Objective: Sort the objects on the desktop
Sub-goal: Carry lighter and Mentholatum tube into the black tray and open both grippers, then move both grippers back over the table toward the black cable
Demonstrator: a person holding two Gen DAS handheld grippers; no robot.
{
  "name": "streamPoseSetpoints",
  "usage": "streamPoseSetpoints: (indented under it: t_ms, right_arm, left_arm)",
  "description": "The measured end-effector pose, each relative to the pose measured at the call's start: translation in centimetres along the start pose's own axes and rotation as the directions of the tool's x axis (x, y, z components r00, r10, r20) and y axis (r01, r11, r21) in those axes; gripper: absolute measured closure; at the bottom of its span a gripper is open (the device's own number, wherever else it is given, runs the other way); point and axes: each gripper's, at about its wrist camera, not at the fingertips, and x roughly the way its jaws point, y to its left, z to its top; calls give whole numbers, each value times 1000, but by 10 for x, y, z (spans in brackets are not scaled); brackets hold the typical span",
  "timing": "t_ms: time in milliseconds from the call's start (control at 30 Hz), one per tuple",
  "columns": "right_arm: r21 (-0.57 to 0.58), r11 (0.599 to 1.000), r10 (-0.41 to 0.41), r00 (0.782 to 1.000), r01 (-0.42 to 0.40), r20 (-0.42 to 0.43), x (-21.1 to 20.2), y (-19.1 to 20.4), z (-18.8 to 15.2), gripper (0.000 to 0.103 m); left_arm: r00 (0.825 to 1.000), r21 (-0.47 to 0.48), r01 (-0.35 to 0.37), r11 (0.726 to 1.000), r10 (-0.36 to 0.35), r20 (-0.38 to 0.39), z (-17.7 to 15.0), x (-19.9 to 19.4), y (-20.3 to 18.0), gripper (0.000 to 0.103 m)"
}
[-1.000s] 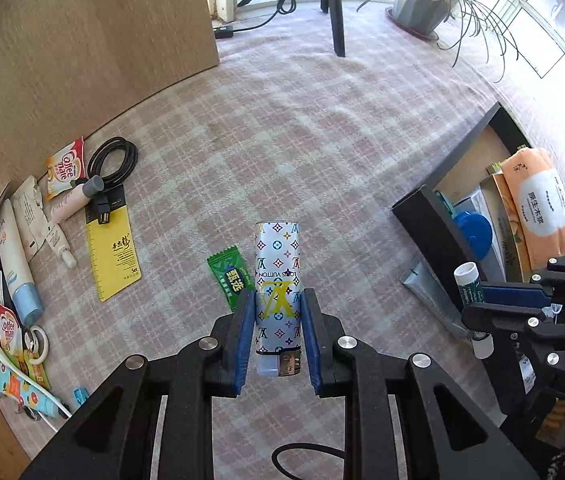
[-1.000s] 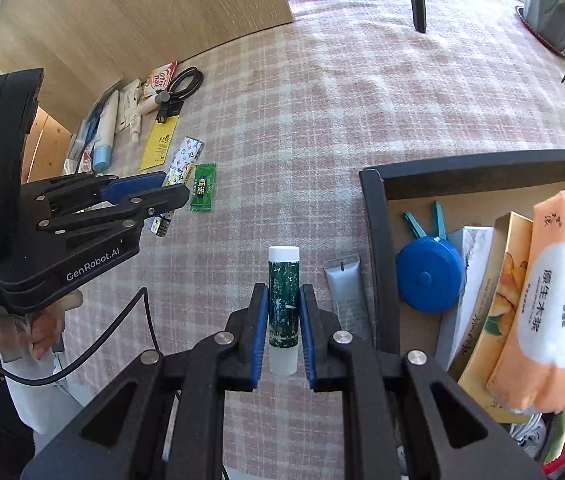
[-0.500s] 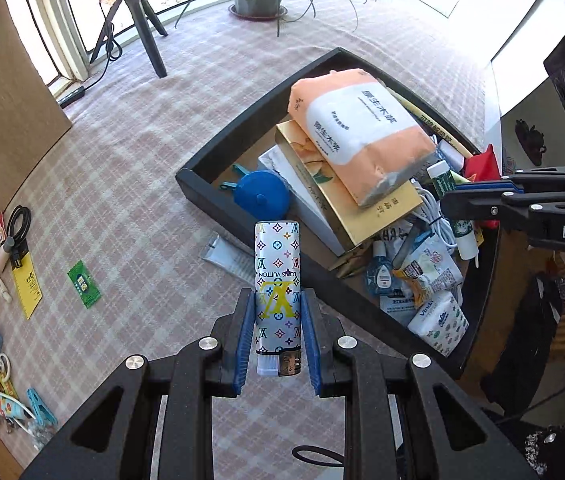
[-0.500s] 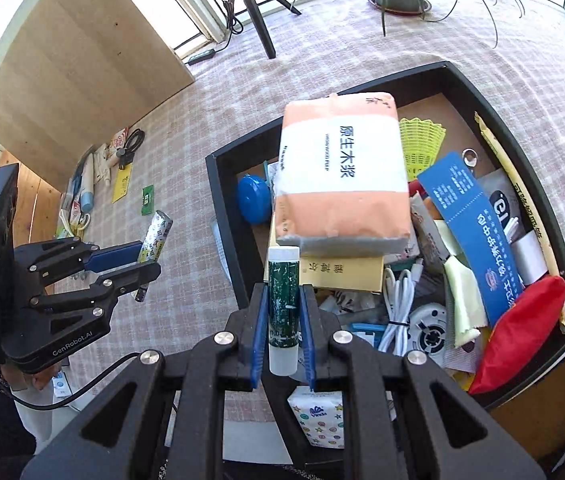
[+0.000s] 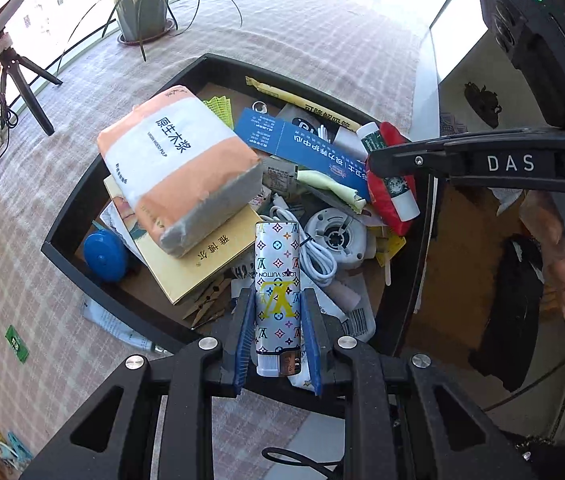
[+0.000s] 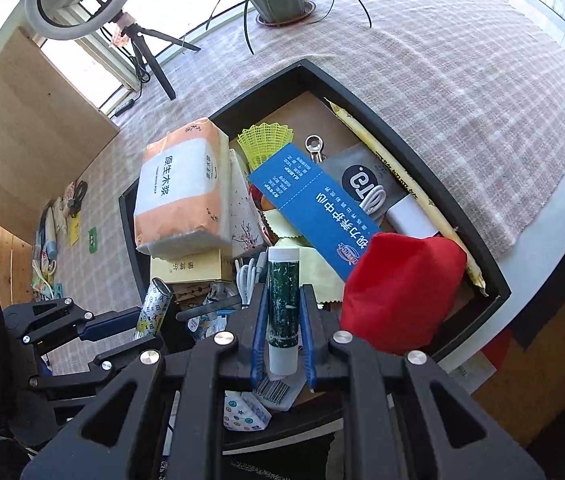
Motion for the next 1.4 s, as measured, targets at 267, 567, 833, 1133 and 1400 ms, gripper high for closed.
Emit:
streamPoseSetpoints:
  t_ms: [267, 567, 833, 1133, 1400]
  right_arm:
    - [-7, 1000, -9, 1000, 9, 9, -2, -6, 5, 87]
    - [-24, 1000, -18, 1000, 18, 18, -6, 3, 10, 63]
    - [-59, 998, 16, 1000, -15, 22, -6, 31, 19, 63]
    - [-203, 979, 36, 999, -34, 5, 13, 109, 44, 63]
    - [-341, 938, 51, 998, -60, -36, 49, 198, 76, 63]
  left_arm:
    - [1000, 16, -7, 1000, 7, 11, 16, 6, -20, 81]
    - [999, -28, -39, 999, 40, 33, 15, -3, -8, 68]
    - [995, -119, -76, 990, 82, 51, -2, -21, 39, 68]
    - [983, -262, -159, 952, 177, 45, -31, -46, 123, 68]
    - [968, -429, -214, 878, 250, 28, -55, -65, 228, 68]
